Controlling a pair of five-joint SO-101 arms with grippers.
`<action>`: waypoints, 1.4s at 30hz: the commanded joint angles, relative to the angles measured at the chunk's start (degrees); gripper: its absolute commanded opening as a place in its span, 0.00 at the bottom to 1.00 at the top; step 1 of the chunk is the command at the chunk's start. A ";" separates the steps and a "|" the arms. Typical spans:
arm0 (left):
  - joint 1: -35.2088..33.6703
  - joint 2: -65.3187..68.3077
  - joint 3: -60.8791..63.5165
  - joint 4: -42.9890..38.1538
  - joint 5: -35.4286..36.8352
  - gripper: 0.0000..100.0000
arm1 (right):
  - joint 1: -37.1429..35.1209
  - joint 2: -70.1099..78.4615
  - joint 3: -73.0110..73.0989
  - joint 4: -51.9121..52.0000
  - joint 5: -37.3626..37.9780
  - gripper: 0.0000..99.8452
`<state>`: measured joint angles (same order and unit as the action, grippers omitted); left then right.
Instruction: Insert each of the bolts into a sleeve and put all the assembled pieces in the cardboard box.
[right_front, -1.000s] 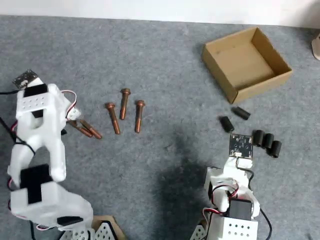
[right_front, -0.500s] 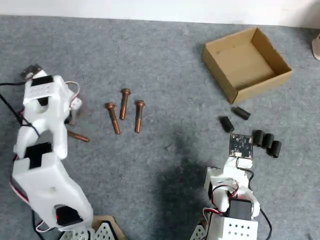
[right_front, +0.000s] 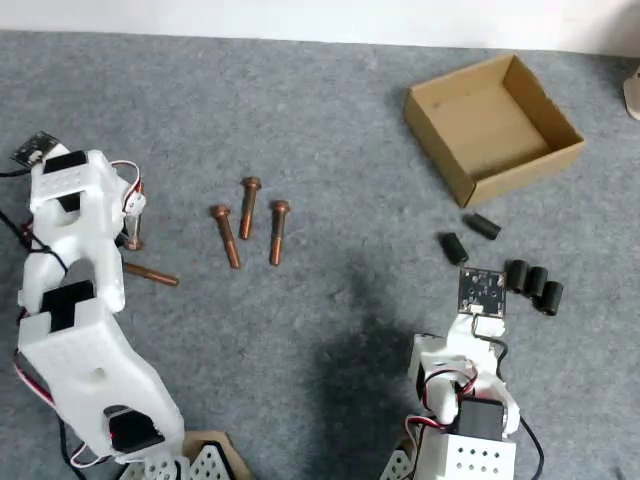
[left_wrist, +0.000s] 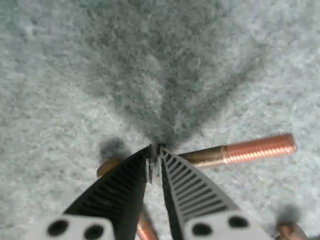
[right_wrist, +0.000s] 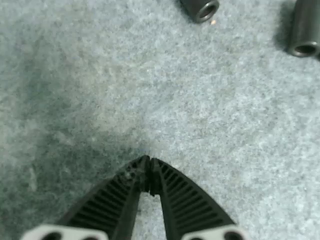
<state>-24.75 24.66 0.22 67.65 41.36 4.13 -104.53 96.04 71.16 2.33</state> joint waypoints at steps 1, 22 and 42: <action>4.09 -0.84 -4.79 7.47 -1.23 0.01 | 0.66 -0.66 5.67 0.04 0.09 0.01; 15.25 -0.48 -10.68 15.38 10.81 0.01 | 0.66 -0.66 5.67 0.04 0.09 0.01; 10.42 -0.40 -11.21 17.32 43.87 0.01 | 0.66 -0.66 5.67 0.04 0.09 0.01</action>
<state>-14.02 24.92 -8.22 84.88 76.26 4.13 -104.53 96.04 71.16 2.33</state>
